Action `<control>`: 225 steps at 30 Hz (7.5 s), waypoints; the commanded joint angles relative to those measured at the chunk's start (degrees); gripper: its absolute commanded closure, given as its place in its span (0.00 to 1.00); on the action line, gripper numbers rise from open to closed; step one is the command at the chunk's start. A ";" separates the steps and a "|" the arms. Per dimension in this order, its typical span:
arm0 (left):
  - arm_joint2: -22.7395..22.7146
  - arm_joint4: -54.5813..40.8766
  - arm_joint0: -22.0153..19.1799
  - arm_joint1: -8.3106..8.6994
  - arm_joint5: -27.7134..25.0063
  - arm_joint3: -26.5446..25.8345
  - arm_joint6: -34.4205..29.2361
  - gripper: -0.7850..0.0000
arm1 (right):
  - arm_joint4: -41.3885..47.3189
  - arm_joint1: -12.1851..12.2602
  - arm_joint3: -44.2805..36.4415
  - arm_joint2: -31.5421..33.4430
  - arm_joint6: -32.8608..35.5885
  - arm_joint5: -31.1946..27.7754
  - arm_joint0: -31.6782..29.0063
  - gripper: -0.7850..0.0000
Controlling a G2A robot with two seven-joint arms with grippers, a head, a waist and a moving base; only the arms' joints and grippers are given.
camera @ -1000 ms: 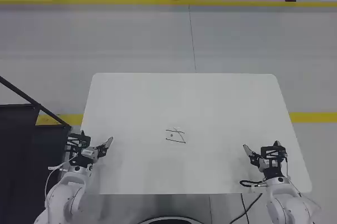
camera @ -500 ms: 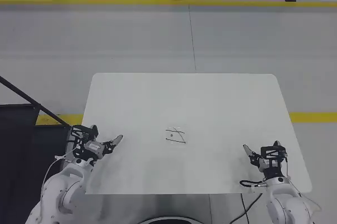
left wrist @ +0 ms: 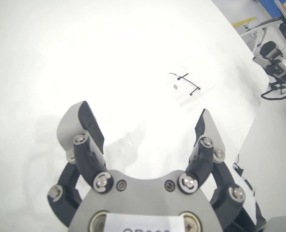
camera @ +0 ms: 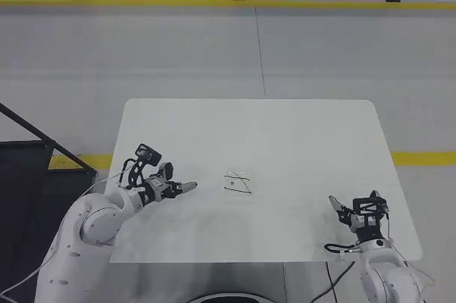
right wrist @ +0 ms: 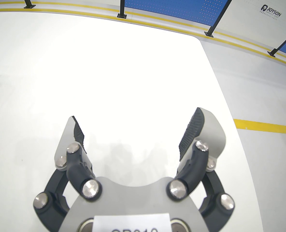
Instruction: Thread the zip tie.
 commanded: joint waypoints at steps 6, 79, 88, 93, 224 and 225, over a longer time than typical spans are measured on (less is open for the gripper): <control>1.75 2.40 -0.93 -0.02 2.13 -0.93 -1.11 0.00 | 0.00 0.00 0.00 0.00 0.00 0.00 0.00 0.00; 18.93 -34.44 -18.22 -2.97 16.12 22.66 -6.77 0.55 | 0.00 0.00 0.00 0.00 0.00 0.00 0.00 0.00; 20.35 -34.33 -19.37 -3.19 16.06 23.89 -6.74 0.59 | 0.00 0.00 0.00 0.00 0.00 0.00 0.00 0.00; 20.93 -34.23 -19.91 -3.28 16.05 24.64 -6.64 0.60 | 0.00 0.00 0.00 0.00 0.00 0.00 0.00 0.00; 15.09 -57.11 -14.17 2.05 -6.76 11.67 -29.64 1.00 | 82.32 1.64 12.37 -22.15 49.21 -42.74 26.63 0.00; 15.26 -57.57 -14.36 2.10 -6.68 11.83 -29.99 1.00 | 83.52 1.64 13.37 -22.62 50.32 -43.35 27.41 0.00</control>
